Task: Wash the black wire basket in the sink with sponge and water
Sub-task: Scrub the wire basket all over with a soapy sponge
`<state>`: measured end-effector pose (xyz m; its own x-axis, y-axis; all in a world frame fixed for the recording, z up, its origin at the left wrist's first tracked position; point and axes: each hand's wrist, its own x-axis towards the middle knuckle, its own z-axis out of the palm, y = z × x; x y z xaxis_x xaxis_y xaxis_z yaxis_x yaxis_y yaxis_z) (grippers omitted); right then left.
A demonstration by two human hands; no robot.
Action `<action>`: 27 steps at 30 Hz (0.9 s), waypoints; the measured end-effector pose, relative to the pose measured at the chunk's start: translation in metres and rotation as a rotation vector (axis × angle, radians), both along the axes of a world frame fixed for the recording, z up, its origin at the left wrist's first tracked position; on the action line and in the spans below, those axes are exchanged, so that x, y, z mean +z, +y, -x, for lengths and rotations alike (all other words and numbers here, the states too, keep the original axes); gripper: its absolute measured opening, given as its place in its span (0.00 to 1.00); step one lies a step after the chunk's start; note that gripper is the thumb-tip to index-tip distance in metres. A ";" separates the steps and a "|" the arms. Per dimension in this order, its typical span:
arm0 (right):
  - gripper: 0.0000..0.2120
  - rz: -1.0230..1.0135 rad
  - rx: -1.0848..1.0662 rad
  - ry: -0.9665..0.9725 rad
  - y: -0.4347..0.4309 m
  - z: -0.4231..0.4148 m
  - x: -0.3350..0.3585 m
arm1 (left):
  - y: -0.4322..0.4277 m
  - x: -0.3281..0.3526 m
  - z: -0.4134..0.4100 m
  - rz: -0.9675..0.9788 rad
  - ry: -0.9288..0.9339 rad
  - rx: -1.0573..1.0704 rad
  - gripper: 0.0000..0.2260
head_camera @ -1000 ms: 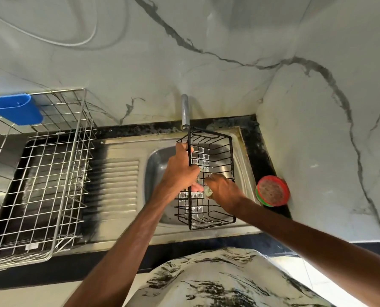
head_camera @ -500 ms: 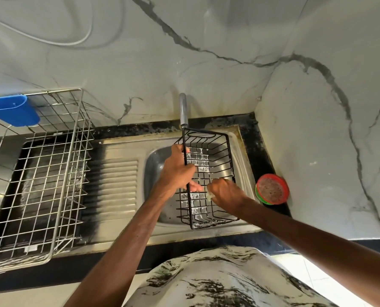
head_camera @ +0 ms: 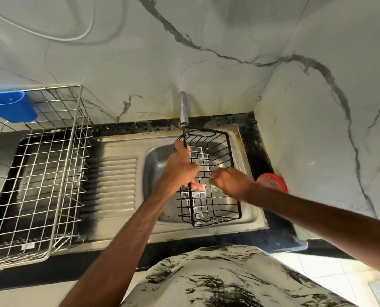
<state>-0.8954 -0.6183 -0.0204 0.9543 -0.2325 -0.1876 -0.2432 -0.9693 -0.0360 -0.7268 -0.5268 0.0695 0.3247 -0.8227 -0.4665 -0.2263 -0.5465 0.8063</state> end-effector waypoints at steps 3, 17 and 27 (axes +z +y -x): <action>0.13 0.054 -0.124 -0.074 -0.031 -0.014 0.018 | 0.003 -0.002 0.002 -0.033 -0.001 -0.082 0.22; 0.11 -0.163 -0.066 0.177 0.034 0.016 -0.011 | 0.001 -0.015 0.011 0.068 -0.081 -0.062 0.24; 0.24 0.200 -0.217 0.128 -0.006 -0.003 -0.007 | 0.008 -0.021 0.016 0.083 -0.077 -0.059 0.25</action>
